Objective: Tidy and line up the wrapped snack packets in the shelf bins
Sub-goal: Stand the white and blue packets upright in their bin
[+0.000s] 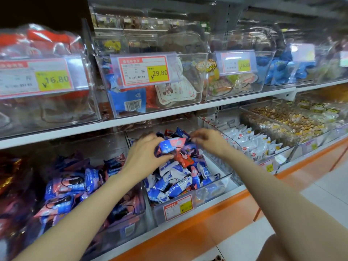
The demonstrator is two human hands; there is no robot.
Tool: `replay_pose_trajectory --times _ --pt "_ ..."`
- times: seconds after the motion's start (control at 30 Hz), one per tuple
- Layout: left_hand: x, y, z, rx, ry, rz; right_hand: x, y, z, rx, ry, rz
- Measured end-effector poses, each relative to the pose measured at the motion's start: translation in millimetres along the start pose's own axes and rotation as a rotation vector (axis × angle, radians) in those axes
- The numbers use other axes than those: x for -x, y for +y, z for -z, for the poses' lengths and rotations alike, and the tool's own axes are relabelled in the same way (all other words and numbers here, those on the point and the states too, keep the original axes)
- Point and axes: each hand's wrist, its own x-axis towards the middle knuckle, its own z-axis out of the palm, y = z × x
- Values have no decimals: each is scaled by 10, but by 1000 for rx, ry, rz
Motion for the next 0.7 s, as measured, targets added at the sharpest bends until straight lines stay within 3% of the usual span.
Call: replay_pose_trajectory --times 0.07,0.17,0.3,0.4,0.5,0.57,0.67,0.7 --pt "81 -29 101 62 18 59 -135 121 -243 254 -105 50" --pt "165 -46 179 202 37 139 -228 226 -423 437 -162 36" --pt "210 -94 196 330 -3 195 -280 273 -485 645 -67 58" --pt "246 -86 184 298 -50 164 -248 236 -458 694 57 106" --pt "231 -54 170 255 -69 137 -200 114 -306 520 176 68" --pt "205 -40 150 252 -71 111 -153 -9 -163 260 252 8" --pt "181 1 90 297 -81 120 81 -279 9 -364 118 -21" --pt "183 18 71 307 -97 125 173 -357 36 -458 45 -5"
